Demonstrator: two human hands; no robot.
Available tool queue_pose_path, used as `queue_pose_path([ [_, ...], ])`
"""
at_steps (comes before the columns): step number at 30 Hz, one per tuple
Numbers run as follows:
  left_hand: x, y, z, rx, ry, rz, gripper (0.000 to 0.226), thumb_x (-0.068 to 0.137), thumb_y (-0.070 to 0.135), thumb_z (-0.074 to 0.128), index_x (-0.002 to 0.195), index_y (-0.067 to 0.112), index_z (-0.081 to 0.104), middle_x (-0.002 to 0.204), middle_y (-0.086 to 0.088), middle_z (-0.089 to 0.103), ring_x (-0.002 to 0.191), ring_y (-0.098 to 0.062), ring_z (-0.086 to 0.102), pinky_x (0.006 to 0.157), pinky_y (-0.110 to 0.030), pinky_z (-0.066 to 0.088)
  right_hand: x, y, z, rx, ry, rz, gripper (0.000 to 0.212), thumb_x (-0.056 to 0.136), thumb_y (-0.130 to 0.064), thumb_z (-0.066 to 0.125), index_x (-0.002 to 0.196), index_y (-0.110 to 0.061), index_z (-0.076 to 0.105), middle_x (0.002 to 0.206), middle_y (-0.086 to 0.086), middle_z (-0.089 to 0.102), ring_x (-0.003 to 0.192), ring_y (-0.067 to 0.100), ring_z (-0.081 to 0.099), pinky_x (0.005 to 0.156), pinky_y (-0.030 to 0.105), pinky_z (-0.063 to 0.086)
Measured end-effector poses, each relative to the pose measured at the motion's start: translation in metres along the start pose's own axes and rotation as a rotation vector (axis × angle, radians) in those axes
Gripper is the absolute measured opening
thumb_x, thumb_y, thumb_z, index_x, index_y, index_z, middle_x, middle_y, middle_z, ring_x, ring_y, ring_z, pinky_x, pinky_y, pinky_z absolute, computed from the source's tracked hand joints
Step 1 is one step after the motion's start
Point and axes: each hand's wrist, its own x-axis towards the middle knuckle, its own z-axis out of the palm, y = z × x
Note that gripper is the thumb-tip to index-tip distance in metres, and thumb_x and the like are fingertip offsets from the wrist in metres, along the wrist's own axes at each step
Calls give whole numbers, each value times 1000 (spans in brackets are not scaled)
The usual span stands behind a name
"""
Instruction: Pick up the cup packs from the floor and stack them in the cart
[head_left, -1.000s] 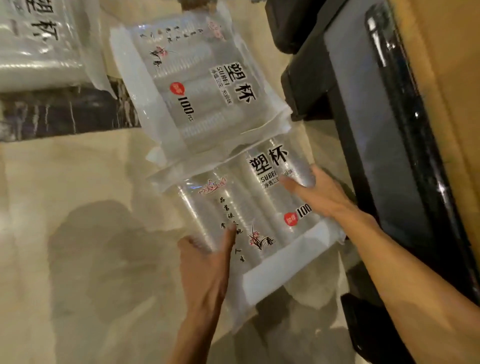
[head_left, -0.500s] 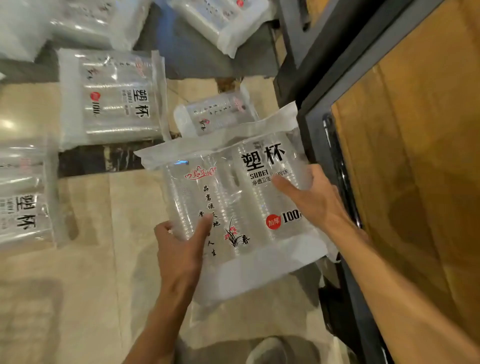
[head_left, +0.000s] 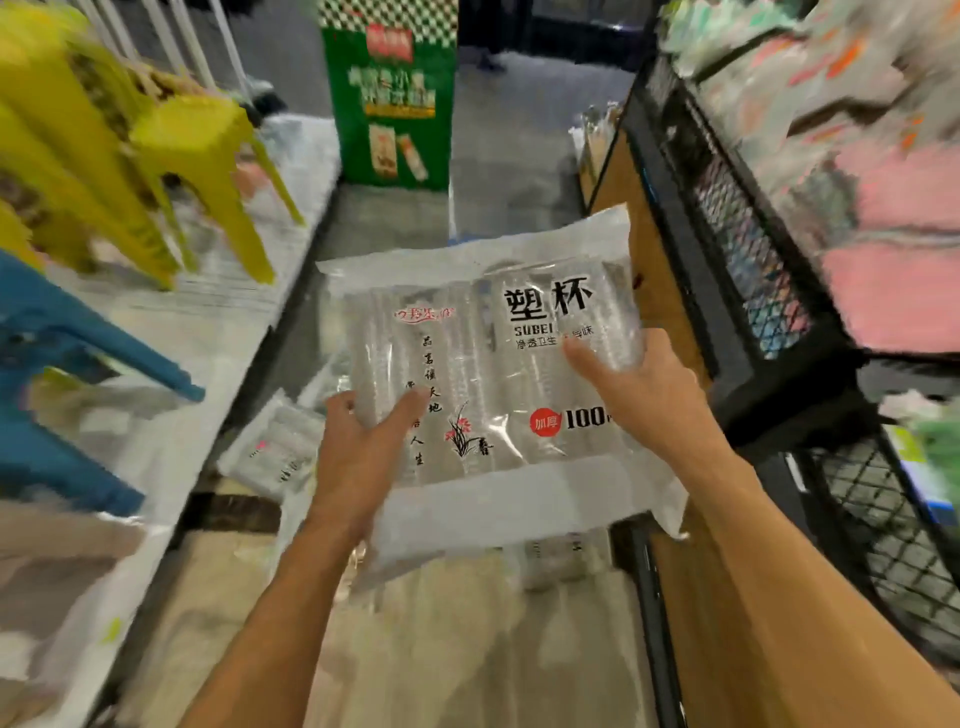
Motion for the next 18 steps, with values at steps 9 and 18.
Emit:
queue_pose_path([
  [9,-88,167,-280,-167,395,118,83,59,67,81,124,21,58,113,1,72,93,-17,72,86,-42,59,-122,-313,24,85,-233,-449,96,84,-80,65,155,-20,41,150,5,55,139,32,52,111,45,43],
  [18,-203,136,-491,-258,950,100,66,80,56,80,125,20,49,113,8,63,98,-8,63,76,-30,50,-261,-490,184,48,-645,-865,108,71,-94,61,150,-22,48,148,1,58,137,32,55,110,50,46],
])
